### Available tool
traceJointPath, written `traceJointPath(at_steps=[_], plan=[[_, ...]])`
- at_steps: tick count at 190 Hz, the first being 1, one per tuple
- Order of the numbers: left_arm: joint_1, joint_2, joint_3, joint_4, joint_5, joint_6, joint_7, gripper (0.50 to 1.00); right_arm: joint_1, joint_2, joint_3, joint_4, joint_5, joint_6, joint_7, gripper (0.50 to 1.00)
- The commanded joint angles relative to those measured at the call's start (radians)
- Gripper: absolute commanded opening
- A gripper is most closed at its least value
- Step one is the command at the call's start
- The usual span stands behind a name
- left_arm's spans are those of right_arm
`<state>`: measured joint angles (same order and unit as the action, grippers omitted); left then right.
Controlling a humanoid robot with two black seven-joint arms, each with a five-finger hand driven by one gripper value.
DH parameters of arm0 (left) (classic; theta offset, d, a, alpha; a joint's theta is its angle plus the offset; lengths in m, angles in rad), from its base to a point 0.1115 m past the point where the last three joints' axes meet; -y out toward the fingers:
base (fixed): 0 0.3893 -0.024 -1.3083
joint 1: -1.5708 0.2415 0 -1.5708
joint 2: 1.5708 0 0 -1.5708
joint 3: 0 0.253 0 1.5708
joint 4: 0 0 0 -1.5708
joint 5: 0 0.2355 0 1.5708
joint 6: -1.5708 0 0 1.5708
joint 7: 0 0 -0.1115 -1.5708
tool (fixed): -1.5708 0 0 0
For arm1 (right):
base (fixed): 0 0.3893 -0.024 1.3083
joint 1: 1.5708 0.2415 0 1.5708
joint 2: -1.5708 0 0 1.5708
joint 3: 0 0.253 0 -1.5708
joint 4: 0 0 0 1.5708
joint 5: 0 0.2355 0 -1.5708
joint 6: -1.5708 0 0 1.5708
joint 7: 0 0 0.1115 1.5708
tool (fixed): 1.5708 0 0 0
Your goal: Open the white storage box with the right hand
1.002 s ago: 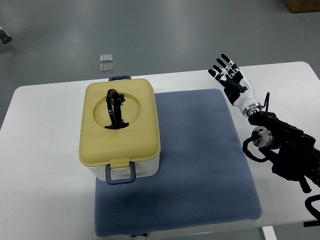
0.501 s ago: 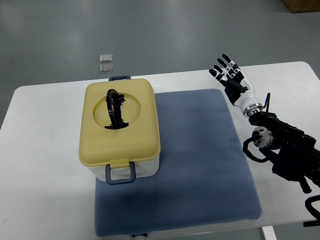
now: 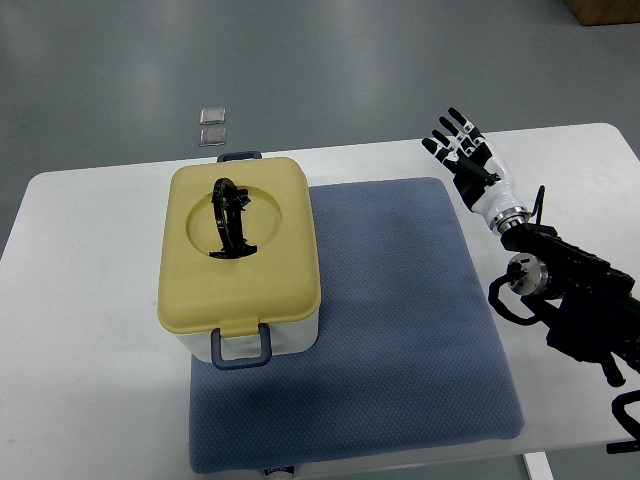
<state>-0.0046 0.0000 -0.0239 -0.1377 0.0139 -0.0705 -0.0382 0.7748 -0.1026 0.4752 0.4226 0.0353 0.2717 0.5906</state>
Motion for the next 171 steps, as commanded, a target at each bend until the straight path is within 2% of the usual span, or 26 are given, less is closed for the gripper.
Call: traceJointPath(at_steps=[1,118,171], plan=[[0.000,0.000,0.001,0.000,0.000,0.000,0.001,1.000,0.001,0.001,0.002,-0.001,0.000,0.000,0.000,0.928],[0.000,0.000,0.001,0.000,0.000,0.000,0.001,1.000,0.014,-0.020,-0.018,0.013,-0.020,0.000,0.000,0.928],[0.000,0.000,0.001,0.000,0.000,0.000,0.001,1.000,0.084,-0.080,-0.021,0.019,-0.203,0.001,0.000,0.926]])
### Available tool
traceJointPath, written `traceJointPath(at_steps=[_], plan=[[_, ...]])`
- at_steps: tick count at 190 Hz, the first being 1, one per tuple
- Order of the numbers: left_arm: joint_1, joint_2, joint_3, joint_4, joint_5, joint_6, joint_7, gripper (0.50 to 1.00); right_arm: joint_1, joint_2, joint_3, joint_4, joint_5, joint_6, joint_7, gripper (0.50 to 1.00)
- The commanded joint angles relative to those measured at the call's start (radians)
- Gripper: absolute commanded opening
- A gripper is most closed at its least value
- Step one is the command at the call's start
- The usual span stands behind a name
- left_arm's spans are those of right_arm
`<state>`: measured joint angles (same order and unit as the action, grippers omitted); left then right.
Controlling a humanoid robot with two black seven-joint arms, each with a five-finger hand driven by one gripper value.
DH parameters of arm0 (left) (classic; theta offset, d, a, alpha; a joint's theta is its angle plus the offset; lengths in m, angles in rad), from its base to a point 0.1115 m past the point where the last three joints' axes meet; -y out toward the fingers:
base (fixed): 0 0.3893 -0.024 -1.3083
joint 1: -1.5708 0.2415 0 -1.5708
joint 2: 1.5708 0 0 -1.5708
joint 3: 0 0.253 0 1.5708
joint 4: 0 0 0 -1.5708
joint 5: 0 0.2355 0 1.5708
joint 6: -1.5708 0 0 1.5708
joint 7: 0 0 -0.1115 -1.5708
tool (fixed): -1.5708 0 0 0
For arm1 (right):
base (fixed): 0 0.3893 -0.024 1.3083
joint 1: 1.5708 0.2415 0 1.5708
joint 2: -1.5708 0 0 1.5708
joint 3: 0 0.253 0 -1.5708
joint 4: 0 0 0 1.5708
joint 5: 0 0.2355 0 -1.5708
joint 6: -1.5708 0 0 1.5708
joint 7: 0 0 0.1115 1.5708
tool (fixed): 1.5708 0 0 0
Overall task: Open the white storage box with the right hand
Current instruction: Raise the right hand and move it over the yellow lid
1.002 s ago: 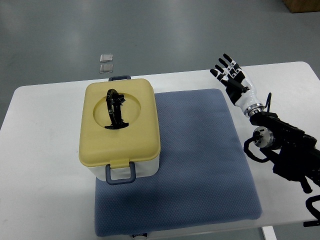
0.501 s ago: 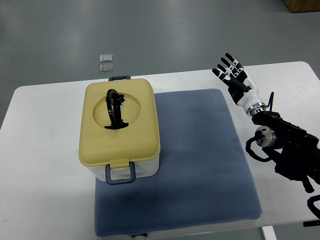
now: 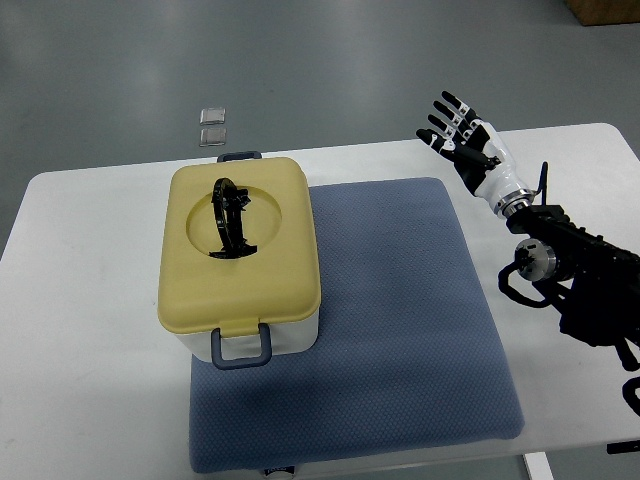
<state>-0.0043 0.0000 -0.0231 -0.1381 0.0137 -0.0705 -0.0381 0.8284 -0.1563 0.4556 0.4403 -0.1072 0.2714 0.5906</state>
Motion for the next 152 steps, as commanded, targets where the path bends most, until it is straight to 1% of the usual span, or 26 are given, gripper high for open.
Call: traceJointPath(at_steps=[1,27,79,100,122,152], plan=[[0.000,0.000,0.000,0.000,0.000,0.000,0.001,1.000,0.031,-0.026,-0.002,0.001,-0.060,0.002,0.000,0.926],[0.000,0.000,0.000,0.000,0.000,0.000,0.000,1.000,0.081,-0.057,-0.015,0.035,-0.181,0.008,0.000,0.926],[0.000,0.000,0.000,0.000,0.000,0.000,0.000,1.000,0.189,-0.140,-0.051,0.166,-0.511,0.012,0.000,0.926],[0.000,0.000,0.000,0.000,0.000,0.000,0.000,1.000,0.270,-0.164,-0.110,0.224,-0.696,0.020,0.003,0.926],[0.000,0.000,0.000,0.000,0.000,0.000,0.001,1.000,0.365,-0.167,-0.159,0.279,-0.853,0.025,0.003,0.924],[0.000,0.000,0.000,0.000,0.000,0.000,0.000,1.000,0.485,-0.149,-0.184,0.310,-1.040,0.046,0.005,0.924]])
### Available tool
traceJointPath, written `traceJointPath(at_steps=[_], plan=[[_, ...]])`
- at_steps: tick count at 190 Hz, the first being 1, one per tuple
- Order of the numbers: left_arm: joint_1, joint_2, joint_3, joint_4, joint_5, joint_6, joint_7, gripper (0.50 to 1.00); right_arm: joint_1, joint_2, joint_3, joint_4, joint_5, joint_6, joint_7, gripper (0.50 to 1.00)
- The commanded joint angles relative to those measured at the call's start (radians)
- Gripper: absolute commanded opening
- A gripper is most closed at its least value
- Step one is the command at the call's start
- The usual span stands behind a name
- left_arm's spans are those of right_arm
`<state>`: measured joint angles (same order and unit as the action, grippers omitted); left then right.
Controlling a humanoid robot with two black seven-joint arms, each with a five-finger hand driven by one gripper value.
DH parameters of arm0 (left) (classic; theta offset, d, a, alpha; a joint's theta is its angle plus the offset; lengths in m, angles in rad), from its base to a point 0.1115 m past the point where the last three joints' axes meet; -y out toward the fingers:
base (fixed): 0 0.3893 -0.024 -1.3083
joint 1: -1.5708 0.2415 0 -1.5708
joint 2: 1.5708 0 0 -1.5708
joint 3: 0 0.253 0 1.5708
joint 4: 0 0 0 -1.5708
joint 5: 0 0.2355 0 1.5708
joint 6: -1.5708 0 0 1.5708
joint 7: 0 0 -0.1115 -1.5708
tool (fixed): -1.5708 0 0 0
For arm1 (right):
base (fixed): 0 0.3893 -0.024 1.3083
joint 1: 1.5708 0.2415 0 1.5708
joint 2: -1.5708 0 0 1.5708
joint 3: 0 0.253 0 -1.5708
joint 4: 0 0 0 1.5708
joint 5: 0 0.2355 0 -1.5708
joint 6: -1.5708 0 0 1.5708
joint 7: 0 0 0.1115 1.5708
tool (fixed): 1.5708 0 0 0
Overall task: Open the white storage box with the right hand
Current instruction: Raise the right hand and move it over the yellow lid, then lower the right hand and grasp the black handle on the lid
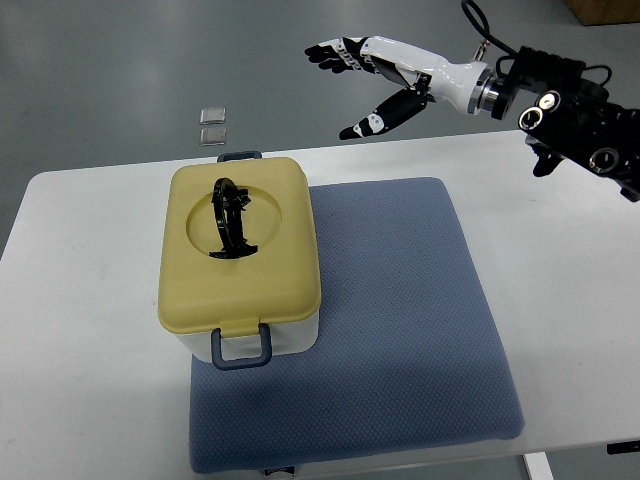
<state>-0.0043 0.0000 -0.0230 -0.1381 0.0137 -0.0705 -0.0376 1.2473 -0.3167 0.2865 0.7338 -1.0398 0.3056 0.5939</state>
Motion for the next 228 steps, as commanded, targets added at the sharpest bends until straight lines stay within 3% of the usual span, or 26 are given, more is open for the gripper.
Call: traceJointPath(at_steps=[1,88,165,215,228], plan=[[0.001,0.000,0.000,0.000,0.000,0.000,-0.001,1.000,0.072,0.011,-0.016,0.018,-0.118,0.012,0.001,0.924],[0.000,0.000,0.000,0.000,0.000,0.000,-0.001,1.000,0.270,0.108,-0.211,0.151,-0.344,0.015,0.017,0.921],[0.000,0.000,0.000,0.000,0.000,0.000,-0.001,1.000,0.452,0.203,-0.366,0.153,-0.497,0.015,0.017,0.913],[0.000,0.000,0.000,0.000,0.000,0.000,-0.001,1.000,0.477,0.242,-0.431,0.153,-0.529,0.009,0.017,0.901],[0.000,0.000,0.000,0.000,0.000,0.000,0.001,1.000,0.471,0.258,-0.432,0.153,-0.534,0.006,0.017,0.866]])
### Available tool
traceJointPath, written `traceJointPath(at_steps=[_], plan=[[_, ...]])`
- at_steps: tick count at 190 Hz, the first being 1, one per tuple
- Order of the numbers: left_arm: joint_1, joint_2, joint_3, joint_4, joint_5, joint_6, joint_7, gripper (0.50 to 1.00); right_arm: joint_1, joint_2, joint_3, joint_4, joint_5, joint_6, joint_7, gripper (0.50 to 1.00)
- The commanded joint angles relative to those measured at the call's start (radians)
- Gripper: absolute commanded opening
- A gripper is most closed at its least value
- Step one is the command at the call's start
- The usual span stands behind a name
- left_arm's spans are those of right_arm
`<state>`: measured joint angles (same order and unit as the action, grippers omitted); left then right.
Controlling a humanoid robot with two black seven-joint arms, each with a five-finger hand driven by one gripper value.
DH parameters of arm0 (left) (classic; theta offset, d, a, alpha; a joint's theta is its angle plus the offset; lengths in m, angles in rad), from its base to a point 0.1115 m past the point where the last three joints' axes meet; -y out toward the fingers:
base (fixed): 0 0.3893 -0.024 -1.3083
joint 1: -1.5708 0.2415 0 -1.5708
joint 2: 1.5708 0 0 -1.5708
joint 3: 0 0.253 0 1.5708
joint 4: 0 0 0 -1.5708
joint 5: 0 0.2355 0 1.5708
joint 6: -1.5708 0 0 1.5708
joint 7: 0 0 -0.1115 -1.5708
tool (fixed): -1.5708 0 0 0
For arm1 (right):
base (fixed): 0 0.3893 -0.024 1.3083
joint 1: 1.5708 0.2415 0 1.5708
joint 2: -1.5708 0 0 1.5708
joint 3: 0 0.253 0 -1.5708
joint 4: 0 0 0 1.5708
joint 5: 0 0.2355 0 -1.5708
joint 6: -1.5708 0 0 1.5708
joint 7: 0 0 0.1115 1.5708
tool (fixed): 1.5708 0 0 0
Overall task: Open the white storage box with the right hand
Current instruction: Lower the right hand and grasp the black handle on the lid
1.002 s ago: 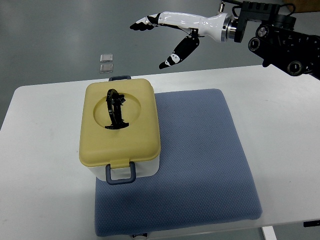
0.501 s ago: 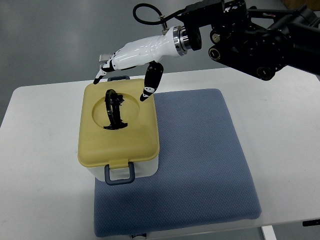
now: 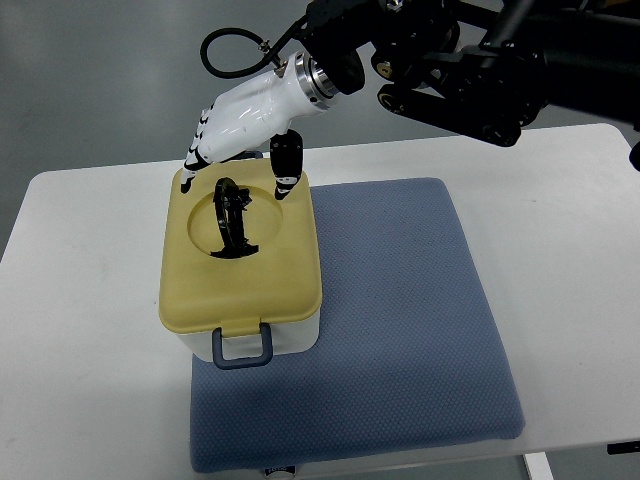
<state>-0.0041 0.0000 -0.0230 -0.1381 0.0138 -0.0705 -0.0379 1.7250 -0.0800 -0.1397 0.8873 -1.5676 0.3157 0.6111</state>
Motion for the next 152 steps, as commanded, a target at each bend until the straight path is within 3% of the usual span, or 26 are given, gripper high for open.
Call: traceJointPath(at_steps=[1,16,128,152], plan=[[0.000,0.000,0.000,0.000,0.000,0.000,0.001,1.000,-0.007,0.022,-0.006,-0.001,-0.006,-0.004,0.000,0.866],[0.000,0.000,0.000,0.000,0.000,0.000,0.000,1.000,-0.010,0.031,-0.004,-0.001,-0.008,-0.009,0.000,0.834],[0.000,0.000,0.000,0.000,0.000,0.000,0.001,1.000,-0.013,0.049,-0.003,0.012,-0.005,0.014,0.000,0.829],[0.000,0.000,0.000,0.000,0.000,0.000,0.000,1.000,-0.019,0.052,-0.004,0.009,-0.006,0.013,0.000,0.764]])
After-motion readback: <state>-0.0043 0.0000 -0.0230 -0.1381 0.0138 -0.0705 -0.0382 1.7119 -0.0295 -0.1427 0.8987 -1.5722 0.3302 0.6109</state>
